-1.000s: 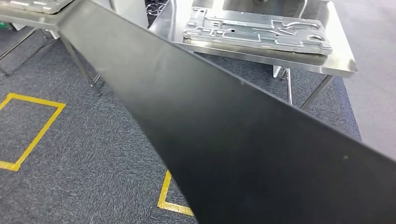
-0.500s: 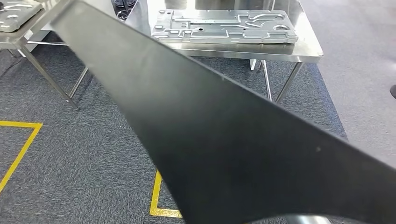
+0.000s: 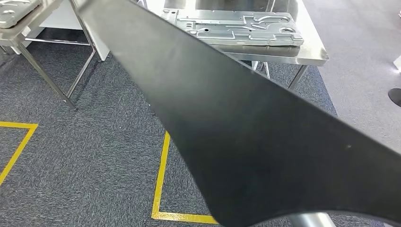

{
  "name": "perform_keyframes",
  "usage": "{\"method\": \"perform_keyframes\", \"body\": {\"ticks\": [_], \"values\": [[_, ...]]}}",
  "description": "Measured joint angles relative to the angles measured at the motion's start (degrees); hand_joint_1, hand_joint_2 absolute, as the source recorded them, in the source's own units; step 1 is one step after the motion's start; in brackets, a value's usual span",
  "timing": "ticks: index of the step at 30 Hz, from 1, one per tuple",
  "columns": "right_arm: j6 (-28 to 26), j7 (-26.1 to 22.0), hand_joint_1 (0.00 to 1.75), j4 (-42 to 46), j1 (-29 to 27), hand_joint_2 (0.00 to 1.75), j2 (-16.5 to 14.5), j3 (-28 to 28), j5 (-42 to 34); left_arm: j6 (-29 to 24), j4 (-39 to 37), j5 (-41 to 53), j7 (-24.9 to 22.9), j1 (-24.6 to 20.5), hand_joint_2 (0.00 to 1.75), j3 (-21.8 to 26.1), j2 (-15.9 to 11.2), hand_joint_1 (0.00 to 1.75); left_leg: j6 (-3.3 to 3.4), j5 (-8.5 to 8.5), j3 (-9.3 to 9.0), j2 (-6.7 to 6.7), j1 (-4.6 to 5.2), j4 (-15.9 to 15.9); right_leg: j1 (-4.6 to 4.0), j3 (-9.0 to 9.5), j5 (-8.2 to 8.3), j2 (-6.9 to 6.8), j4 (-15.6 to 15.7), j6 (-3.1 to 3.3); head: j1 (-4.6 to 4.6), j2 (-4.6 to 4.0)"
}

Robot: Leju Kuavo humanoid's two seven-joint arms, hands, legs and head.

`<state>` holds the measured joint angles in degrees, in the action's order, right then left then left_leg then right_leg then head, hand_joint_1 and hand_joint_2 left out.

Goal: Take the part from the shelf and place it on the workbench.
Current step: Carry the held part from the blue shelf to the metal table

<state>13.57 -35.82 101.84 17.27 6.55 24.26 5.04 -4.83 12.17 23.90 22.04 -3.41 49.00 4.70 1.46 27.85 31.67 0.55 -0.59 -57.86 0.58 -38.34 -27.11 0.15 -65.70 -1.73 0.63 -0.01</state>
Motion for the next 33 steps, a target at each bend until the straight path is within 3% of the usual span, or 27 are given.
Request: {"method": "perform_keyframes", "body": {"ticks": [2,3,7,9,11,12,13,15,16,19,20,23,25,27,28,29,30,32,33], "values": [[-0.04,-0.02,1.75,0.05,0.12,1.75,-0.07,-0.04,0.06,0.00,0.00,0.08,0.08,-0.05,1.75,0.00,-0.01,0.00,-0.54,0.51,-0.39,0.04,0.11,0.06,-0.45,3.22,1.83,-0.63,6.59,0.70,-0.02,-0.01],[-0.08,-0.02,1.75,0.08,0.17,1.75,-0.11,-0.04,0.09,-0.01,0.00,0.11,0.11,-0.07,1.75,0.01,-0.03,0.00,-0.87,0.75,-0.52,0.10,0.12,0.15,-0.68,3.84,1.68,-0.80,7.89,1.00,-0.03,-0.01],[-0.19,-0.02,1.75,0.27,0.19,1.75,-0.32,-0.07,0.31,-0.02,0.05,0.14,0.21,-0.18,1.75,0.00,-0.14,0.00,-2.13,1.87,-1.03,0.30,0.12,-0.66,-0.49,5.36,1.11,-0.28,9.01,2.07,-0.20,0.01],[-0.21,-0.02,1.75,0.32,0.22,1.75,-0.56,-0.08,0.38,0.00,0.07,0.15,0.26,-0.19,1.75,0.00,-0.20,0.00,-2.49,4.17,1.78,0.04,0.00,-6.42,-0.32,6.64,0.71,-0.19,9.54,2.61,-0.40,0.01],[-0.21,-0.03,1.75,0.30,0.13,1.75,-0.74,-0.08,0.42,0.02,0.07,0.11,0.26,-0.05,1.75,0.00,-0.21,0.00,-2.71,6.54,6.83,-0.03,-0.06,-14.29,-0.41,7.53,-0.09,0.00,9.53,2.92,-0.49,-0.01],[-0.21,-0.01,1.75,0.28,0.04,1.75,-0.76,-0.08,0.45,0.02,0.07,0.08,0.26,0.06,1.75,0.00,-0.22,0.00,-2.78,6.69,8.76,-0.03,-0.06,-16.67,-0.45,7.96,-0.49,0.15,9.50,2.96,-0.50,-0.01],[-0.21,-0.01,1.75,0.28,-0.01,1.75,-0.78,-0.08,0.47,0.02,0.07,0.08,0.26,0.15,1.75,0.00,-0.22,0.00,-2.82,6.40,9.91,-0.03,-0.06,-17.79,-0.47,8.29,-0.79,0.29,9.48,2.96,-0.49,-0.01],[-0.21,-0.01,1.75,0.28,-0.04,1.75,-0.78,-0.08,0.49,0.02,0.07,0.08,0.26,0.22,1.75,0.00,-0.22,0.00,-2.82,5.62,10.44,-0.03,-0.06,-17.82,-0.47,8.61,-1.07,0.43,9.47,2.94,-0.48,0.01],[-0.21,-0.01,1.75,0.27,-0.04,1.75,-0.79,-0.08,0.49,0.03,0.07,0.08,0.26,0.22,1.75,0.00,-0.22,0.00,-2.79,4.48,10.13,-0.04,-0.06,-16.59,-0.47,8.90,-1.29,0.50,9.46,2.90,-0.49,0.01],[-0.25,-0.04,1.75,0.12,0.05,1.75,-0.94,-0.07,0.57,0.07,0.06,-0.01,0.23,0.21,1.75,0.00,-0.37,0.00,-1.88,-2.63,6.12,-0.21,0.22,-4.97,-0.54,10.99,-3.32,0.93,9.45,2.14,-0.46,0.01],[-0.27,-0.05,1.75,0.04,0.07,1.75,-0.99,-0.07,0.61,0.04,0.06,-0.04,0.21,0.20,1.75,0.00,-0.43,0.00,-1.40,-3.70,4.92,-0.29,0.37,-1.93,-0.57,11.46,-3.80,1.02,9.44,1.72,-0.44,0.01],[-0.30,-0.19,1.75,-0.05,0.24,1.75,-1.04,-0.06,0.66,-0.03,0.06,-0.06,0.20,0.19,1.75,0.02,-0.48,0.00,-0.41,-3.05,3.39,-0.44,0.21,-0.01,-0.55,10.85,-3.75,0.88,7.52,0.73,-0.27,0.01],[-0.30,-0.31,1.75,-0.10,0.50,1.75,-1.04,-0.07,0.66,-0.04,0.06,-0.07,0.21,0.14,1.75,0.04,-0.50,0.00,0.00,-2.68,2.33,-0.44,-0.01,0.67,-0.30,7.42,-4.81,0.63,1.94,0.09,-0.07,0.01],[-0.29,-0.38,1.75,-0.31,0.55,1.75,-1.04,-0.07,0.64,-0.04,0.07,-0.08,0.21,0.08,1.75,0.06,-0.52,0.00,0.21,-2.00,1.51,-0.44,-0.02,0.81,0.05,2.17,-7.36,0.54,-5.10,-0.53,0.01,0.01],[-0.28,-0.38,1.75,-0.45,0.46,1.75,-1.04,-0.07,0.64,-0.04,0.07,-0.08,0.21,0.12,1.75,0.07,-0.52,0.00,0.19,-1.57,1.00,-0.45,-0.03,0.81,0.23,0.12,-8.03,0.52,-7.12,-0.72,0.01,0.01],[-0.28,-0.38,1.75,-0.62,0.39,1.75,-1.04,-0.06,0.64,-0.04,0.06,-0.08,0.21,0.20,1.75,0.07,-0.51,0.00,0.12,-1.09,0.38,-0.46,-0.04,0.80,0.39,-1.02,-7.58,0.48,-7.30,-0.85,0.01,0.01],[-0.28,-0.39,1.75,-0.75,0.38,1.75,-1.04,-0.06,0.63,-0.04,0.05,-0.07,0.22,0.27,1.75,0.07,-0.50,0.00,0.01,-0.57,-0.35,-0.47,-0.07,0.79,0.53,-1.10,-5.76,0.39,-5.39,-0.90,0.03,0.01],[-0.28,-0.46,1.75,-0.91,0.43,1.75,-1.04,-0.07,0.62,-0.03,0.04,-0.06,0.25,0.31,1.75,0.09,-0.48,0.00,-0.45,0.53,-1.89,-0.48,-0.11,0.76,0.64,0.70,0.07,-0.01,2.19,-0.76,0.01,0.01],[-0.28,-0.50,1.75,-0.97,0.46,1.75,-1.04,-0.07,0.58,-0.02,0.04,-0.04,0.28,0.26,1.75,0.12,-0.47,0.00,-0.77,0.99,-2.37,-0.47,-0.10,0.75,0.49,1.50,1.77,-0.27,5.33,-0.50,0.02,0.01]]}}
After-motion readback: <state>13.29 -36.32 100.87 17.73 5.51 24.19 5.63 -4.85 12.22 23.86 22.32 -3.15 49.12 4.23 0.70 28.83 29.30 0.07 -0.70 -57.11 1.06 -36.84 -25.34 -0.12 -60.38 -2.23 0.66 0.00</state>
